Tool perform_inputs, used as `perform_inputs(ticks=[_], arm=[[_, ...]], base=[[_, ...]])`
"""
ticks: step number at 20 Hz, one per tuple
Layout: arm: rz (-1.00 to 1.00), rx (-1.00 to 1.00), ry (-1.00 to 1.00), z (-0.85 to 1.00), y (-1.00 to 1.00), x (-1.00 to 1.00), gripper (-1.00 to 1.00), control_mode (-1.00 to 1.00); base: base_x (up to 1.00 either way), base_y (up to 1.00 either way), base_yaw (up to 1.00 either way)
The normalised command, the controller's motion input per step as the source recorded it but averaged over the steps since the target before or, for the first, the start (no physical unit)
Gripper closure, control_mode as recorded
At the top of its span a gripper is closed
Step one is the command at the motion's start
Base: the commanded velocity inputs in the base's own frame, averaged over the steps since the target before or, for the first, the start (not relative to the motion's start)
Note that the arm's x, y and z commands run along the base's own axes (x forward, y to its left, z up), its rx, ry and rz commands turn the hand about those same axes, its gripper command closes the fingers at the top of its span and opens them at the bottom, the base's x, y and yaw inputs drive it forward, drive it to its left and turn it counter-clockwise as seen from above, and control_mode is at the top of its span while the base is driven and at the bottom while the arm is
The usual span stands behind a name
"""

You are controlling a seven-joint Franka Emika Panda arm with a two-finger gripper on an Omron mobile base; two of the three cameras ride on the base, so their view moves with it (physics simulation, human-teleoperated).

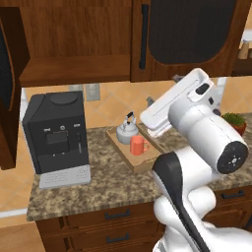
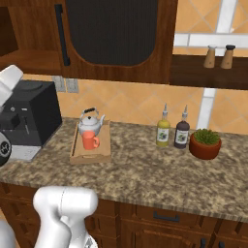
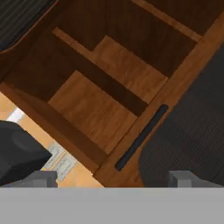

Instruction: Pick the kettle from the counter and place it on the tray. Then pick the mug from the cabinet and place it on the tray. Then close the cabinet doors.

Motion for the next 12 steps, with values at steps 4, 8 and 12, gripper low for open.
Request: perform_inputs(ticks=[4,8,12], arm=[[0.14,-0.40,0.02,0.00,0.27,-0.34,-1.00,-1.00],[0.17,-0.29,0.11,-0.02,0.11,-0.27,-1.00,-1.00],[0.20,-0.22,0.09,0.00,0.16,-0.34,-1.00,-1.00]], base=[[0.00,0.00,0.00],[0.00,0.00,0.00],[0.00,0.00,0.00]])
